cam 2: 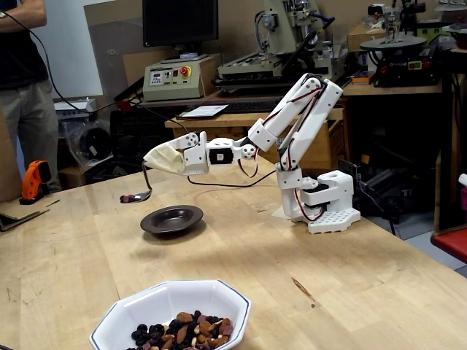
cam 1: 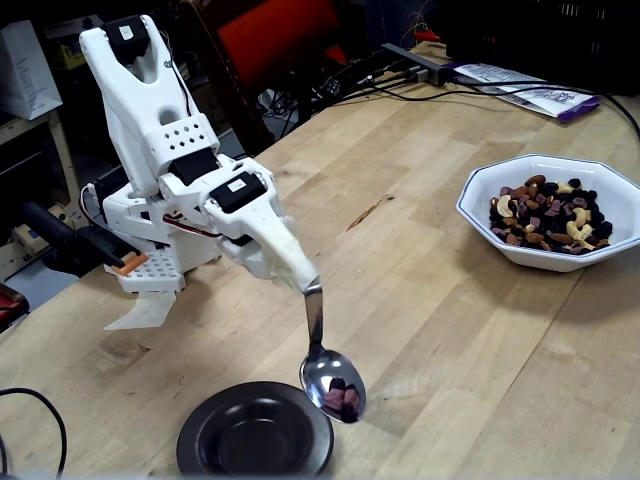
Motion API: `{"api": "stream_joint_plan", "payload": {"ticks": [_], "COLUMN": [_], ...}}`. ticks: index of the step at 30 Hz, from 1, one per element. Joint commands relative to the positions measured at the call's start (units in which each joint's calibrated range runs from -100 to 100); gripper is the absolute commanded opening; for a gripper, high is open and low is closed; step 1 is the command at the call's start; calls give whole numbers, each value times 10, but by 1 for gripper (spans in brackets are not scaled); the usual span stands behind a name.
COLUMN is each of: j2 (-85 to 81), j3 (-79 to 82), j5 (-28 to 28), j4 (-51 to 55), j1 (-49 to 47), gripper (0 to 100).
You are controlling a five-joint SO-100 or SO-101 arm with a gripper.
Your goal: Use spoon to transfer food from the white bowl to brown plate
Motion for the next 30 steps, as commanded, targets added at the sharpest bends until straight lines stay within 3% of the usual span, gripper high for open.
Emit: {"api": "stream_joint_plan", "payload": {"ticks": [1,13,30], "j2": [-25,-124,-136], "j3": [-4,-1,-2], "j5": [1,2,1], "j4": [-10,-8,46], "j1": [6,6,6], "gripper": [4,4,4]}}
